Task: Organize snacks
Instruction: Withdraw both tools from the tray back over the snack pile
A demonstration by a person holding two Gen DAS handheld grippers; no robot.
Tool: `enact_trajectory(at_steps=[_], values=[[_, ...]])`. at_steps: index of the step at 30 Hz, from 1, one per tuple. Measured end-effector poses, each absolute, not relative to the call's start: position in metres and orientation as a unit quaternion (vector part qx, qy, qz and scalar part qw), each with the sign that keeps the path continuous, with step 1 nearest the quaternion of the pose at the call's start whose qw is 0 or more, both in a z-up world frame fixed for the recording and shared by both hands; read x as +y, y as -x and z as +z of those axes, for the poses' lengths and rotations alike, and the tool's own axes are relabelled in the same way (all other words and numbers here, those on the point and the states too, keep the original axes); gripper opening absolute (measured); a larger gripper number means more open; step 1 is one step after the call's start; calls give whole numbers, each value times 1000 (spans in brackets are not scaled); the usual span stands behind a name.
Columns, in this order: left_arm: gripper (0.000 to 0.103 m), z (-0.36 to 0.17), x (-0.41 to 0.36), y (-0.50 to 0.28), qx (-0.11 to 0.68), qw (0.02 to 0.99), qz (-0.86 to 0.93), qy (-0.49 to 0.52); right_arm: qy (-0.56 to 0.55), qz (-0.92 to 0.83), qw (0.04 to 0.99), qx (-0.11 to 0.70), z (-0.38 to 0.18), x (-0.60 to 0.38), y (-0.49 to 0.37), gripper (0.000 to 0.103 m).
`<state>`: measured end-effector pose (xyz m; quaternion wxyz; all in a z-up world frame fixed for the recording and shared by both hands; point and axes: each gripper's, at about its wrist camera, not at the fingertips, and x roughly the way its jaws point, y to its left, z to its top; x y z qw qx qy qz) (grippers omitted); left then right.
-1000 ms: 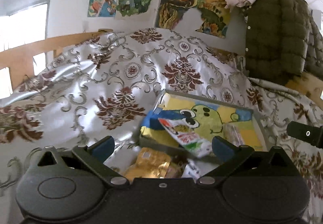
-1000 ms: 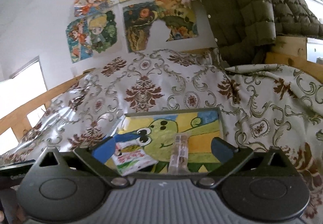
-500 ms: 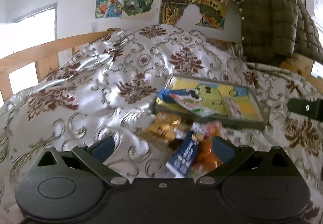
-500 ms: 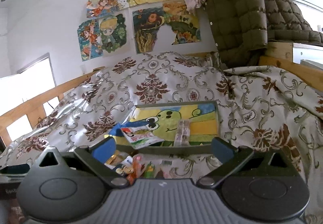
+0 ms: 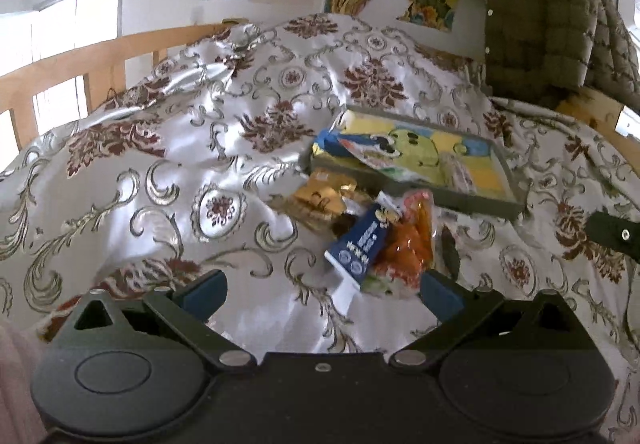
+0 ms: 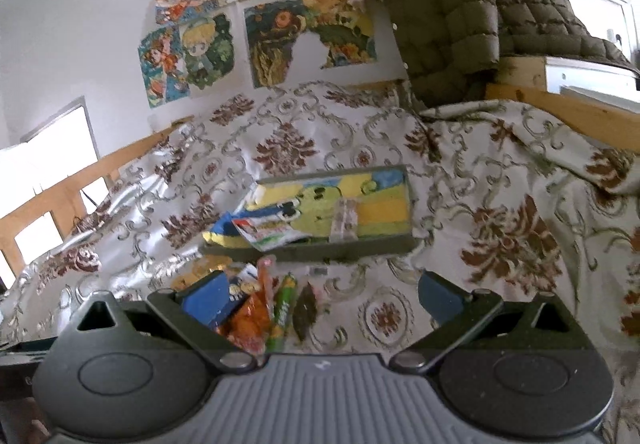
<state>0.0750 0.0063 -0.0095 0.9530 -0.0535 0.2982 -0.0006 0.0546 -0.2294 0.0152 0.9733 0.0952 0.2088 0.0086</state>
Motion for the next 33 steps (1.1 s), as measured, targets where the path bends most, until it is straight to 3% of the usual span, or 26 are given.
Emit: enact_trajectory(at_steps=[33], values=[[102, -25, 17, -104, 397, 916, 33, 49, -48, -13, 937, 346, -27, -207, -69, 103]])
